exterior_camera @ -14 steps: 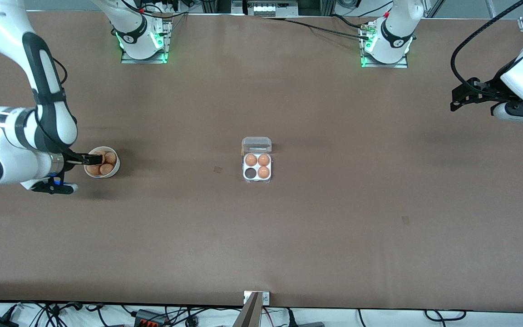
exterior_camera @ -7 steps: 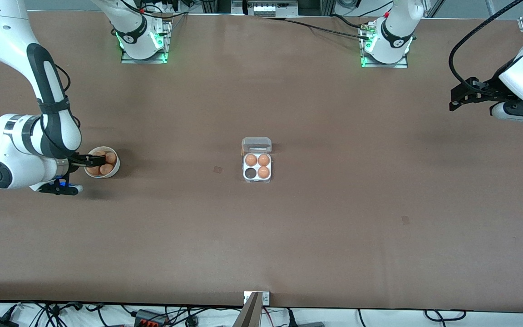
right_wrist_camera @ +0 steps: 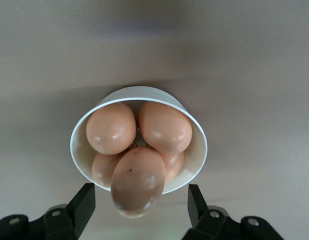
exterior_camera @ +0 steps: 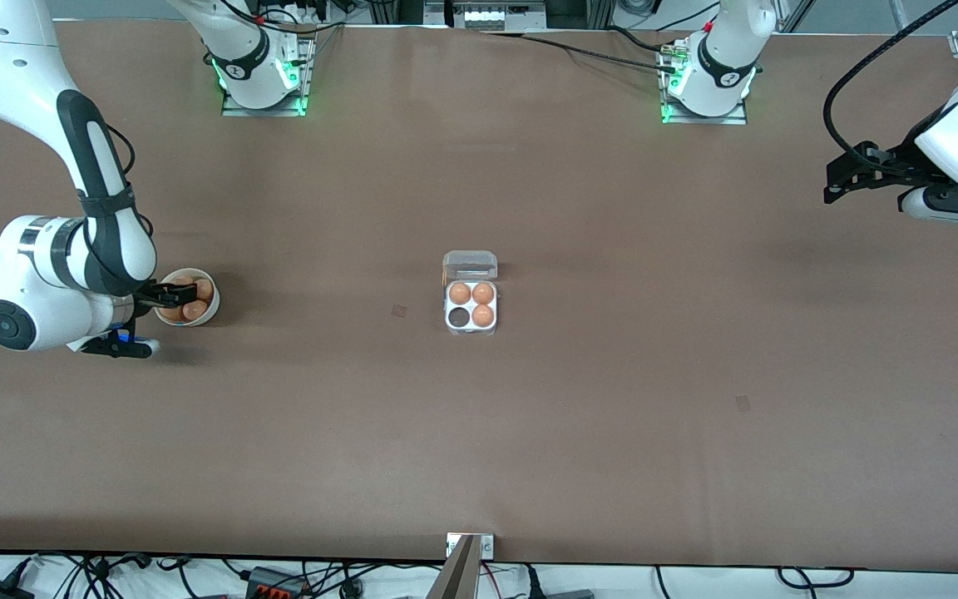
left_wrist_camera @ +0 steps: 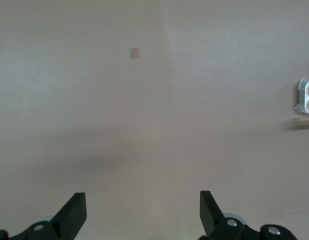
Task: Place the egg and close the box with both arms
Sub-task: 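Lower the right gripper into the bowl and grasp one brown egg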
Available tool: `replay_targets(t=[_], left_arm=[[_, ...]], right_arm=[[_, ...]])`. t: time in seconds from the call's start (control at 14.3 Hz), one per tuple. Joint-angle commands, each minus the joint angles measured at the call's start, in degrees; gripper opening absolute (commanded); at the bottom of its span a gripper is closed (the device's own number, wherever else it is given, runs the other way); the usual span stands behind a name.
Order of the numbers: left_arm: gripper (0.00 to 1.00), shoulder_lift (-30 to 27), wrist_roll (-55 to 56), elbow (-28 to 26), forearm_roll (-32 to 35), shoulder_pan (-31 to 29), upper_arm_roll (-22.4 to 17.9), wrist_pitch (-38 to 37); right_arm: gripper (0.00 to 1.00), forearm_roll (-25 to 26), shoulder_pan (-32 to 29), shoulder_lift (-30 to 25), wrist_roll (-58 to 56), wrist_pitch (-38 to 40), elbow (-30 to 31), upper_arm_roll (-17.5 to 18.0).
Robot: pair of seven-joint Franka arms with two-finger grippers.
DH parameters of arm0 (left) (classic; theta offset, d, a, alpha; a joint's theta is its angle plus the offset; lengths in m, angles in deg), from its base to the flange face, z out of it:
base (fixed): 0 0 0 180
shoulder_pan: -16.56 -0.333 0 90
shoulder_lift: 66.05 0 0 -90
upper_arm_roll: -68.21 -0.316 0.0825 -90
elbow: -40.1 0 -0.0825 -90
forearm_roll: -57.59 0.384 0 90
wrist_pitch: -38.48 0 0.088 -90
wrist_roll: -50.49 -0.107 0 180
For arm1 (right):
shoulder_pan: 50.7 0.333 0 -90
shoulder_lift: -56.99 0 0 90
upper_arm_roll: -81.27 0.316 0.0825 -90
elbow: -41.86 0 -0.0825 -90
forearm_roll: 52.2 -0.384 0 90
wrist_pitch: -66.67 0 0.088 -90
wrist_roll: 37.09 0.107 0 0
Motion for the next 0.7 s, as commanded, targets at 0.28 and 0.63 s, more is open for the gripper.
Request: replay_targets(t=[0.28,0.63], left_arm=[[1.0,0.8,-0.7,1.9,-0.8,-0.4,0.1,-1.3],[1.0,0.8,-0.7,1.9,-0.8,-0.4,0.1,-1.4]], right_arm=[[0.72,-0.7,-0.2,1.6,0.8,-1.6,-1.1,0.4],[0.57,-0.7,-0.2,1.6,0.8,-1.2,-1.1,0.4]])
